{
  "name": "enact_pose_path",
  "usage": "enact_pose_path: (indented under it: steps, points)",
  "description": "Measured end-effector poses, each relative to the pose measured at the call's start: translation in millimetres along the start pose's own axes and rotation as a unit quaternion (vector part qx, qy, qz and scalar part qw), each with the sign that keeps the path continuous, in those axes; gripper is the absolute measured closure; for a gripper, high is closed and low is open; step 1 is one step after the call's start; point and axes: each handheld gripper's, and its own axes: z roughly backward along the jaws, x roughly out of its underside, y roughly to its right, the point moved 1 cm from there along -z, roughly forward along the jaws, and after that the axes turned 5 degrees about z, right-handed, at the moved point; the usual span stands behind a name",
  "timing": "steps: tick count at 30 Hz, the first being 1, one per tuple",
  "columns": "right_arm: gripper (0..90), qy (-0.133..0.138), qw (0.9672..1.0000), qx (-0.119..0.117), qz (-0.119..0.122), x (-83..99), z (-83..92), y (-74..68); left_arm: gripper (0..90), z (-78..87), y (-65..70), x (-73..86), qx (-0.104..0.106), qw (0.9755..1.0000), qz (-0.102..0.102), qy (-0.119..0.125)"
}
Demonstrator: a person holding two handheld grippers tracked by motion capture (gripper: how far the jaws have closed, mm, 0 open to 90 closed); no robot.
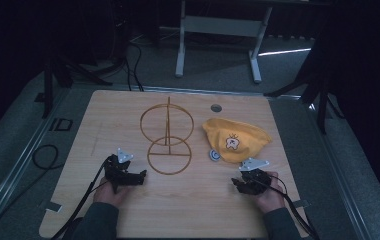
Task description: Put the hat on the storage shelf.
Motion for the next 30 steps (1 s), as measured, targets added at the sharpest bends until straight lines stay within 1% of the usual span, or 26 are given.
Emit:
enact_pose_path:
  steps: [1,2,5,7,8,11,12,13,15,16,17,18,20,23,26,30]
  points:
    - [50.6,-0.002,1.0,0.005,0.002,0.0,0.6,1.6,1.8,0.0,0.0,0.0,0.0,1.0,0.0,0.0]
    - [50.6,-0.009,0.9998,0.014,0.01,0.2,1.4,4.0,1.9,0.0,0.0,0.0,0.0,1.0,0.0,0.0]
    - [50.4,-0.01,0.9997,0.019,0.011,0.5,2.5,6.6,1.8,0.0,0.0,0.0,0.0,1.0,0.0,0.0]
    - [50.5,-0.01,0.9997,0.021,0.007,0.7,4.3,9.6,1.9,0.0,0.0,0.0,0.0,1.0,0.0,0.0]
    - [50.6,-0.012,0.9996,0.026,0.003,0.9,5.7,13.1,1.9,0.0,0.0,0.0,0.0,1.0,0.0,0.0]
    - [50.6,-0.013,0.9995,0.029,-0.001,1.3,6.7,16.5,1.9,0.0,0.0,0.0,0.0,1.0,0.0,0.0]
    - [50.5,-0.011,0.9994,0.031,-0.01,2.9,7.5,20.3,1.8,0.0,0.0,0.0,0.0,1.0,0.0,0.0]
    - [50.3,-0.01,0.9994,0.031,-0.015,4.3,7.8,22.2,1.9,0.0,0.0,0.0,0.0,1.0,0.0,0.0]
    - [49.9,-0.011,0.9993,0.032,-0.017,6.0,7.8,24.3,1.9,0.0,0.0,0.0,0.0,1.0,0.0,0.0]
    - [48.8,-0.012,0.999,0.034,-0.026,9.6,7.3,28.5,1.9,0.0,0.0,0.0,0.0,1.0,0.0,0.0]
    - [48.8,-0.012,0.999,0.034,-0.026,9.6,7.3,28.5,1.9,0.0,0.0,0.0,0.0,1.0,0.0,0.0]
    - [47.7,-0.014,0.9987,0.036,-0.033,13.1,5.9,32.8,1.8,0.0,0.0,0.0,0.0,1.0,0.0,0.0]
    - [46.2,-0.016,0.9984,0.038,-0.039,15.6,4.1,36.5,1.9,0.0,0.0,0.0,0.0,1.0,0.0,0.0]
    - [44.4,-0.017,0.9982,0.037,-0.045,16.9,1.9,40.7,1.8,0.0,0.0,0.0,0.0,1.0,0.0,0.0]
    - [43.1,-0.016,0.998,0.041,-0.045,16.2,0.5,43.3,1.9,-0.2,0.2,0.0,0.0,1.0,0.001,0.001]
    - [41.1,-0.018,0.9979,0.036,-0.052,13.5,-1.4,50.7,1.8,-0.2,0.2,0.0,0.0,1.0,0.001,0.001]
